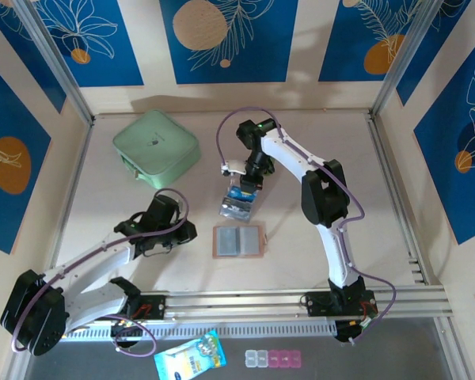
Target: Take the credit cards out of the card holder
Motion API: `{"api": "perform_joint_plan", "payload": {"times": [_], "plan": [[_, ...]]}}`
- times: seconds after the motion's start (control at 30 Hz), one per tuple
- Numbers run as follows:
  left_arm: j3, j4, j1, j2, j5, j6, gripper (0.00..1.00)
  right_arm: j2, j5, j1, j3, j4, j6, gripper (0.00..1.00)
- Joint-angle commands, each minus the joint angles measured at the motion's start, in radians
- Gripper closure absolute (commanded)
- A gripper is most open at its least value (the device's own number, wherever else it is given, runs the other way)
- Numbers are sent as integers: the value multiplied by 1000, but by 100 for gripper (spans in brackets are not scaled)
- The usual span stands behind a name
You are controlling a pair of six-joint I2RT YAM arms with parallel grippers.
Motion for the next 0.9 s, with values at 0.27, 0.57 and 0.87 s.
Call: {"api": "perform_joint_plan", "payload": {"times": [0.27, 0.57, 0.87], "plan": [[-24, 2, 14, -16, 17, -14, 84, -41, -24, -7, 31, -20, 56, 98], [-39, 28, 16, -5, 26, -21, 84, -21, -72, -35, 123, -84, 223, 98], [-47, 54, 15, 19, 46, -22, 85, 7, -126, -38, 137, -110, 359, 95]]}}
